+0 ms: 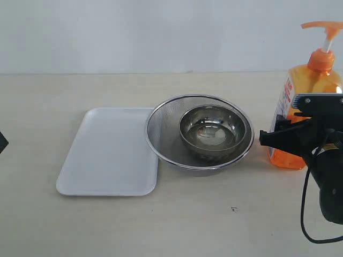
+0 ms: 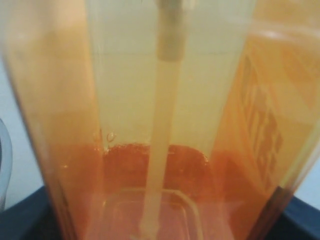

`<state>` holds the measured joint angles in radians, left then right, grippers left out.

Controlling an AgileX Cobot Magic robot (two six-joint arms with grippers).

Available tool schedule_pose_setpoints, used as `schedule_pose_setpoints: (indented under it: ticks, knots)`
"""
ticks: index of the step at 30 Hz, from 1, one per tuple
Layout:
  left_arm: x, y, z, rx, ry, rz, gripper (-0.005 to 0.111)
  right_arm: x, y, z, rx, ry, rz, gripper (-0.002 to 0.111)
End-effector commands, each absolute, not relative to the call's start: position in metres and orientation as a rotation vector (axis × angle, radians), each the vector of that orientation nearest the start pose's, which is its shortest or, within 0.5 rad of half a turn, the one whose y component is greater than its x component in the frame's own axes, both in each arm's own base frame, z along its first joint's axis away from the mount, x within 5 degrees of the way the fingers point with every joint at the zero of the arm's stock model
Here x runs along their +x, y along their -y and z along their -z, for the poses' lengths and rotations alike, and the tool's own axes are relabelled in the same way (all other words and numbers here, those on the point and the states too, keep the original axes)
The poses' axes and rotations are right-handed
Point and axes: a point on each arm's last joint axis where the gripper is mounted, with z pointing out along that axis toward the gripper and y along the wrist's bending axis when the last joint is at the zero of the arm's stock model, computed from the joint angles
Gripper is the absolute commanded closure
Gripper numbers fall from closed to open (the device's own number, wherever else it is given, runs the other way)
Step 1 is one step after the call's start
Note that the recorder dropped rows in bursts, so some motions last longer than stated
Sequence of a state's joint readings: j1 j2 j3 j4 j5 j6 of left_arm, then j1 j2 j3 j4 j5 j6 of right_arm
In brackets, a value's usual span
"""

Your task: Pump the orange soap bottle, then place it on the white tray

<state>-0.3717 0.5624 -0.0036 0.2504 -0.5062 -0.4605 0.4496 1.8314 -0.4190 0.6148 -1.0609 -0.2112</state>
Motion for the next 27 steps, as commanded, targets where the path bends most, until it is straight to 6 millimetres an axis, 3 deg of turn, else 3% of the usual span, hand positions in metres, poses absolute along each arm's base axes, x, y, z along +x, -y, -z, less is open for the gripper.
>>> schedule_pose_setpoints:
  ticks: [1, 9, 27]
  knots:
    - [0.094, 0.047, -0.212, 0.192, -1.574, 0.569, 0.102, 0.255, -0.074, -0.109, 0.002, -1.963, 0.138, 0.105]
    - [0.094, 0.047, -0.212, 0.192, -1.574, 0.569, 0.102, 0.256, -0.074, -0.129, 0.018, -1.893, 0.114, 0.108]
    - [0.094, 0.047, -0.212, 0.192, -1.574, 0.569, 0.102, 0.258, -0.073, -0.139, 0.069, -1.778, 0.084, 0.108]
